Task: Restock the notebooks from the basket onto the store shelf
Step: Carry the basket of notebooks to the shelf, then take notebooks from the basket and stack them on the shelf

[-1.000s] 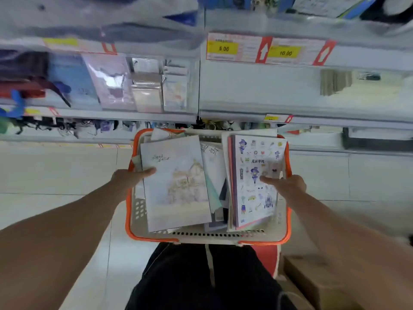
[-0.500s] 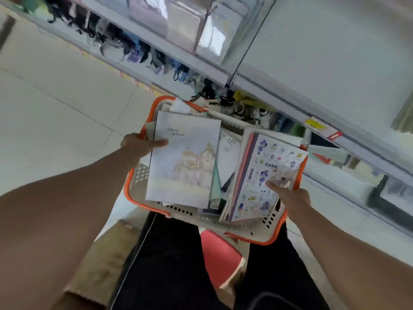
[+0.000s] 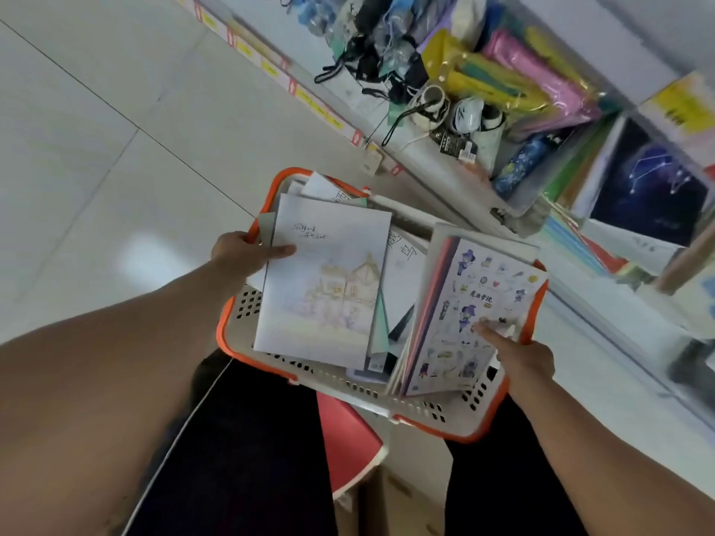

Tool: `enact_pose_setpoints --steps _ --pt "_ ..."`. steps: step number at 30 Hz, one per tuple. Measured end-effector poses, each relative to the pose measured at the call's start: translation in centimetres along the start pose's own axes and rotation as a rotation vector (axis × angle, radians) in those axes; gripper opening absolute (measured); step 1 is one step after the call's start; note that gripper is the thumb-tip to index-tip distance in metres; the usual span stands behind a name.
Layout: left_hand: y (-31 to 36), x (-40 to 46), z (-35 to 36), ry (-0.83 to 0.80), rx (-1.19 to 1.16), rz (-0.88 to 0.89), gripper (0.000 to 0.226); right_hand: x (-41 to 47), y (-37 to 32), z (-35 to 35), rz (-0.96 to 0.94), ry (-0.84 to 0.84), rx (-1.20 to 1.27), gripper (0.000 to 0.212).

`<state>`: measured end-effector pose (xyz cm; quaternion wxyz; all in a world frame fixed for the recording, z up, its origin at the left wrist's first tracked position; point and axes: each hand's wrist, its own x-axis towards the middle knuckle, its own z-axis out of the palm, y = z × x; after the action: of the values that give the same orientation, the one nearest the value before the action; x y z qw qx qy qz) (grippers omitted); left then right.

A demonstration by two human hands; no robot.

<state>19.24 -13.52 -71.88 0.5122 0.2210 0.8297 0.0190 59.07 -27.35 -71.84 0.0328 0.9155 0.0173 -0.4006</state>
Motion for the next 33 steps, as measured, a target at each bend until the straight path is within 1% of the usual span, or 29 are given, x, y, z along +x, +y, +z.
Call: enact_pose_setpoints --steps 3,5,8,10,14,17,18,19,20,21,23,24,25,26,27,28,29,31,33 --pt "0.6 2.3 1.4 -0.003 0.001 0.027 0.058 1.2 0.0 1.7 0.035 -0.018 0.059 0.096" --pt "1.0 3.6 1.7 0.0 0.02 0.028 0.06 1.7 -0.4 2.6 0.043 -0.038 0.096 0.098" --pt "1.5 5.4 1.8 0.004 0.038 0.019 0.069 2.8 -1.4 3.8 0.014 -0.04 0.105 0.102" --pt "1.9 6.6 1.8 0.017 0.038 0.014 0.066 3.6 -2.6 4.6 -0.015 -0.049 0.103 0.102" --pt "3.4 9.0 2.5 0.031 0.019 0.062 0.068 5.8 -6.1 6.3 -0.058 -0.105 0.14 0.093" --pt "4.2 9.9 3.0 0.058 0.0 0.111 0.063 7.4 -6.9 7.5 -0.033 -0.095 0.167 0.111" --pt "4.2 10.1 3.0 0.062 0.006 0.127 0.067 7.7 -6.7 7.8 -0.036 -0.097 0.162 0.109" --pt "4.4 9.9 3.0 0.068 0.035 0.139 0.075 7.7 -6.5 7.8 -0.029 -0.106 0.158 0.101" --pt "4.5 9.5 3.2 0.086 0.066 0.156 0.082 7.8 -6.3 7.7 -0.022 -0.131 0.159 0.093" --pt "4.6 8.8 3.5 0.12 0.088 0.179 0.088 7.9 -6.3 7.4 -0.014 -0.175 0.165 0.09" --pt "4.8 6.9 4.3 0.203 0.081 0.213 0.095 8.7 -6.2 6.6 -0.01 -0.253 0.18 0.101" --pt "4.8 5.8 4.7 0.259 0.075 0.228 0.096 8.8 -6.4 6.2 -0.005 -0.292 0.185 0.103" --pt "4.8 4.4 5.0 0.321 0.065 0.224 0.094 8.5 -6.8 5.5 -0.008 -0.335 0.186 0.094" --pt "4.5 3.2 5.3 0.375 0.049 0.207 0.091 7.8 -7.1 4.7 -0.014 -0.371 0.171 0.077" --pt "4.2 2.1 5.7 0.408 0.021 0.184 0.086 7.0 -7.4 3.8 -0.024 -0.388 0.148 0.062" --pt "3.8 1.1 6.2 0.416 -0.014 0.164 0.082 6.5 -7.7 3.2 -0.041 -0.396 0.124 0.052" --pt "3.4 0.2 6.7 0.401 -0.045 0.15 0.079 5.9 -7.8 2.5 -0.058 -0.408 0.097 0.048" --pt "3.1 -1.1 7.7 0.382 -0.06 0.16 0.076 5.6 -8.0 1.7 -0.099 -0.432 0.058 0.044" --pt "3.4 -1.9 8.5 0.383 -0.06 0.171 0.074 5.3 -8.2 1.3 -0.165 -0.393 -0.012 0.05"
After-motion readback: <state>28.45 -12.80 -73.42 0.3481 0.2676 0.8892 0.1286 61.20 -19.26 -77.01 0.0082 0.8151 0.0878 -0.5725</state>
